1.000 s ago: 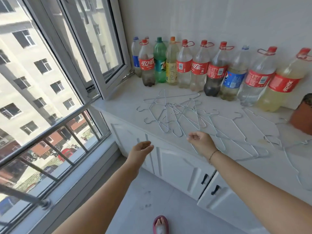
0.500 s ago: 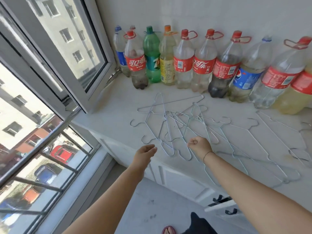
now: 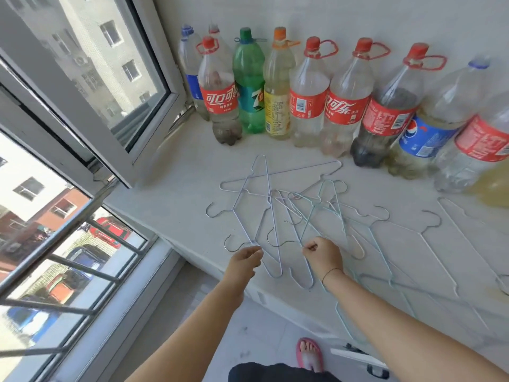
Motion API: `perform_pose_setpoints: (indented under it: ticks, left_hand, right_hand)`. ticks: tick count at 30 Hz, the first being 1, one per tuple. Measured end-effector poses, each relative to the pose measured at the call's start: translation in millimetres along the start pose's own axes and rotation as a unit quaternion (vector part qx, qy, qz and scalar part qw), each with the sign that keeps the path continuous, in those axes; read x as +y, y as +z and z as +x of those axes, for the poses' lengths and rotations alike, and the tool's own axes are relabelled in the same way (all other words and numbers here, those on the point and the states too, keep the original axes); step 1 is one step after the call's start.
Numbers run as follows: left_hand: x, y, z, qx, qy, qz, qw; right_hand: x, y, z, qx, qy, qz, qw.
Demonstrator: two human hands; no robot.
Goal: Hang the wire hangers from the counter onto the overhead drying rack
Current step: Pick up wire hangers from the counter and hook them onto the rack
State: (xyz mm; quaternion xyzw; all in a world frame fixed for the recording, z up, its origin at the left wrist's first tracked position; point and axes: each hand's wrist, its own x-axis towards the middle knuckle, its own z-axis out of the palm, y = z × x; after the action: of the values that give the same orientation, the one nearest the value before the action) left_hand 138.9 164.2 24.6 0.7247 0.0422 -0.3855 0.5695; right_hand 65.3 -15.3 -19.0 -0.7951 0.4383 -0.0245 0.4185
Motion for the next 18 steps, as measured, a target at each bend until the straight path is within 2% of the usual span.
perform_pose_setpoints:
  ticks: [7,13,18]
  left_hand:
    - [22,46,6,-0.066,0.003,-0.053,0.996]
    - [63,67,-2,-0.159,0.069,-0.121,0.977]
    - [80,36,-4,-0.09,0.104,-0.157,0.978]
  right_hand:
    - [-26,-35,-10,0.042,-0.056,0.17,0.983]
    - [-61,-47,-28,-0.053,-0.083,0.32,0.942]
    - [-95,-34,-34,-0.148,-0.136,0.319,0.926]
